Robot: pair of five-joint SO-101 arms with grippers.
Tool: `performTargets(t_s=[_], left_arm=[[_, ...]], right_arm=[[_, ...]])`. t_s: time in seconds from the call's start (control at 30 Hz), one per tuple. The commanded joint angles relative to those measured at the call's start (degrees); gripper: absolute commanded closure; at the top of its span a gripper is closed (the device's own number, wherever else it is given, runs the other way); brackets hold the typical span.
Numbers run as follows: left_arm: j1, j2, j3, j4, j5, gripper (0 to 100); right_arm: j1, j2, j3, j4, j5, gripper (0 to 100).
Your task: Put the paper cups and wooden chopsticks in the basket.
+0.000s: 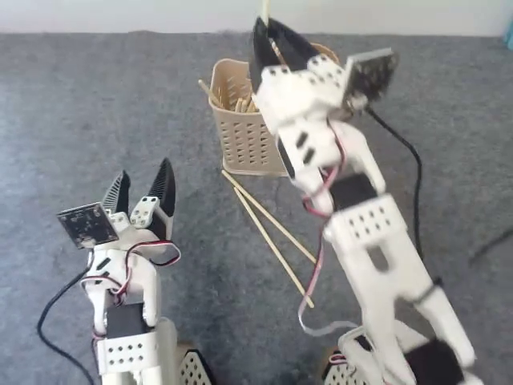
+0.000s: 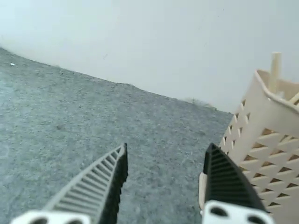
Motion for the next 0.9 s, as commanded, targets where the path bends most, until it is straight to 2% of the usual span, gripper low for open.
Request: performTargets(t_s=[0.0, 0.23, 0.37, 0.43, 0.67, 0.77, 0.87], left_arm=[[0.4, -1.2, -0.4, -1.0, 0.2, 75], [0.3, -1.1, -0.4, -0.9, -2.5, 75], [0.2, -1.1, -0.4, -0.8, -3.1, 75], [0.1, -1.0, -0.4, -0.8, -3.1, 75], [0.0, -1.0, -0.4, -0.7, -3.1, 75], [0.0, -1.0, -0.4, -0.7, -3.1, 75], [0.0, -1.0, -0.4, -0.7, -3.1, 75]], right_arm=[[-0.1, 8.6, -12.5, -1.3, 2.5, 98.9], [0.0, 21.7, -22.8, -1.3, 4.7, 98.0], [0.0, 25.6, -25.8, -1.3, 4.7, 88.3], [0.0, 26.2, -25.9, -1.2, 4.7, 86.1], [-0.3, 21.7, -25.6, -0.2, 4.7, 87.6], [-0.2, 15.1, -24.1, 6.8, 4.6, 87.6], [-0.5, 6.3, -22.6, 22.5, 4.4, 87.6]])
